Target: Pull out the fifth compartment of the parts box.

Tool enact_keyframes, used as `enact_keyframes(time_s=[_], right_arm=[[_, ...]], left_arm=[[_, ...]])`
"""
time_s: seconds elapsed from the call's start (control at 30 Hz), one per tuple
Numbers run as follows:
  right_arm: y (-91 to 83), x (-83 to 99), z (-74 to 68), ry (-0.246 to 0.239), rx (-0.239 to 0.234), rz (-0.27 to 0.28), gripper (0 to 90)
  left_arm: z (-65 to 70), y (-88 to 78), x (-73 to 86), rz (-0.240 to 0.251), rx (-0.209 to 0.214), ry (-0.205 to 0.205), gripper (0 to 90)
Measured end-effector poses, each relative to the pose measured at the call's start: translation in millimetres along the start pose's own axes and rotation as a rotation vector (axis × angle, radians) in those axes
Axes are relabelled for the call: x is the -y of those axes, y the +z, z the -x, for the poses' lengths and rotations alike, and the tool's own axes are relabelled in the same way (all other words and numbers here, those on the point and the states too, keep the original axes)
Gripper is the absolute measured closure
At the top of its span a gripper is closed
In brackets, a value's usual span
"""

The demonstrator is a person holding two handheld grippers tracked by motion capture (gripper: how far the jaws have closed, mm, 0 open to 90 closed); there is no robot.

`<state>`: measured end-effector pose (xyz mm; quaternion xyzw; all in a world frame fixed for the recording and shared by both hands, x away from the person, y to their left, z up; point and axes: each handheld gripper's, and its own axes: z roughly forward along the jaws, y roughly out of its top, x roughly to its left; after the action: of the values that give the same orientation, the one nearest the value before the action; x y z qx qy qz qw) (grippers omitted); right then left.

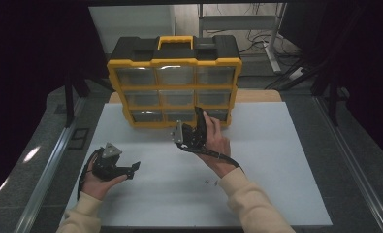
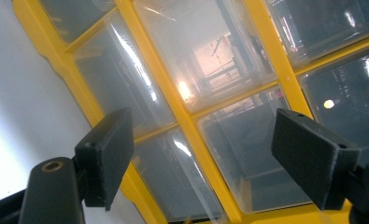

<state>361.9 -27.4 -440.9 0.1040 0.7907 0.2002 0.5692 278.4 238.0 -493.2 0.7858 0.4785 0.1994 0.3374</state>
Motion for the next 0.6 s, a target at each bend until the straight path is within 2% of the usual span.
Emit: enact_keyframes(time_s=[0.33,0.4,0.43,0.47,0.6], right_arm=[[6.1,-4.5,3.7,-0.015,0.012,0.003,21.9],[7.2,-5.4,3.2,-0.004,0.016,0.008,22.0],[8.1,-6.1,3.2,-0.008,0.019,0.007,22.1],[9.6,-6.8,5.0,-0.035,0.019,0.002,22.2],[13.2,-8.5,7.0,-0.041,0.025,-0.002,22.5]], left_arm=[[-1.0,-0.2,0.1,-0.002,0.002,0.002,12.3],[-1.1,0.0,0.2,-0.004,0.001,0.004,12.3],[-1.2,0.1,0.2,-0.004,0.0,0.004,12.3],[-1.2,0.1,0.2,-0.004,0.001,0.004,12.3],[-0.7,0.7,0.1,-0.005,0.002,0.005,12.3]])
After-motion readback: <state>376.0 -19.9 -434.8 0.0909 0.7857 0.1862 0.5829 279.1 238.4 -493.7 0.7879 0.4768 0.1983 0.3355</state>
